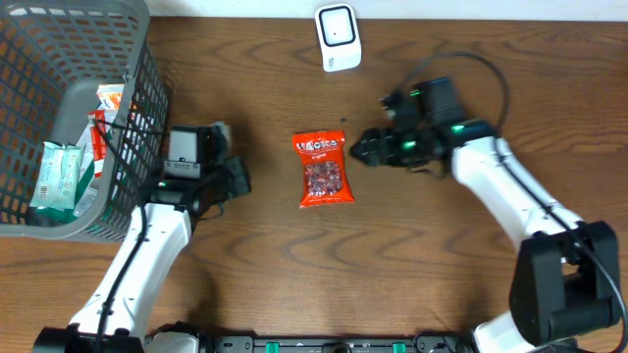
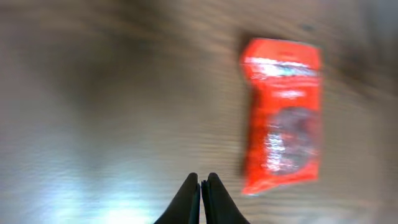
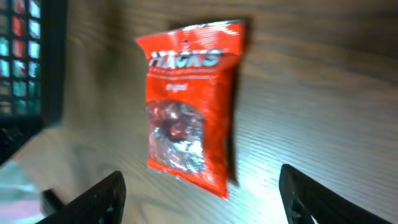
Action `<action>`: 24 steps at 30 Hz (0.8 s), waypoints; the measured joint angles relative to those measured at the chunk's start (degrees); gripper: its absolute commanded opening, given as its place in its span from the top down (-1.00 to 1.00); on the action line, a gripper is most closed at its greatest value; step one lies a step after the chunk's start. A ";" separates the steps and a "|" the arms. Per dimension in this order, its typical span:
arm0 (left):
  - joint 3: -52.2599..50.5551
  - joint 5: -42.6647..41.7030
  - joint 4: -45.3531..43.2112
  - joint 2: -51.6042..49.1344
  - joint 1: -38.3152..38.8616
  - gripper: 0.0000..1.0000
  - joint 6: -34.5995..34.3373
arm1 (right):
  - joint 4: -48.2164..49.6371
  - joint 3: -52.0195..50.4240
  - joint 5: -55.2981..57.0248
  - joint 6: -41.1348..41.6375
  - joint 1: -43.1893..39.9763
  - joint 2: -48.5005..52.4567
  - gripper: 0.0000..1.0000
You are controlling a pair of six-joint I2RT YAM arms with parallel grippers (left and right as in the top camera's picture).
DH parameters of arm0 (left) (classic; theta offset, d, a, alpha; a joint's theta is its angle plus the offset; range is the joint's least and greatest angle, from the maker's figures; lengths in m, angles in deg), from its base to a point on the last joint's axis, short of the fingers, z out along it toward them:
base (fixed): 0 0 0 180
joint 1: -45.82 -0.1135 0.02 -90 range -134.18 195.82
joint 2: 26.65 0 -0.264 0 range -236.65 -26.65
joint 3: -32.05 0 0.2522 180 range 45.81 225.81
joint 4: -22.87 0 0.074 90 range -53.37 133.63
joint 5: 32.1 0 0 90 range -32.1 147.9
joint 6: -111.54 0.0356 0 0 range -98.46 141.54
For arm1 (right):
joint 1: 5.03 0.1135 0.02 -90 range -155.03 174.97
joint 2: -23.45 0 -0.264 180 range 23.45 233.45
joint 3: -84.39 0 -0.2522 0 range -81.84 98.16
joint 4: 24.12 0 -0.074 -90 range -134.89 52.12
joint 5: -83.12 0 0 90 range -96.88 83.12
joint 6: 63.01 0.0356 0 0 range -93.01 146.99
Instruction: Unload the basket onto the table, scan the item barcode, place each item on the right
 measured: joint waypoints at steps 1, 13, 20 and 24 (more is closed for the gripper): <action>0.00 -1.11 -1.31 -0.46 1.36 0.85 -0.13 | -0.61 0.00 -1.20 -0.79 -1.38 0.11 -0.48; 0.00 -5.53 -20.70 -16.70 16.00 0.85 -5.16 | 8.17 -0.17 -15.69 -6.27 -3.58 13.20 -0.32; 0.00 -3.39 -19.28 -21.07 16.24 0.85 -5.97 | 11.37 -0.20 -21.44 -6.67 -3.58 19.08 -0.31; 0.00 -1.51 -18.03 -21.07 16.22 0.85 -5.95 | 11.80 -0.24 -22.40 -6.69 -3.45 20.68 -0.31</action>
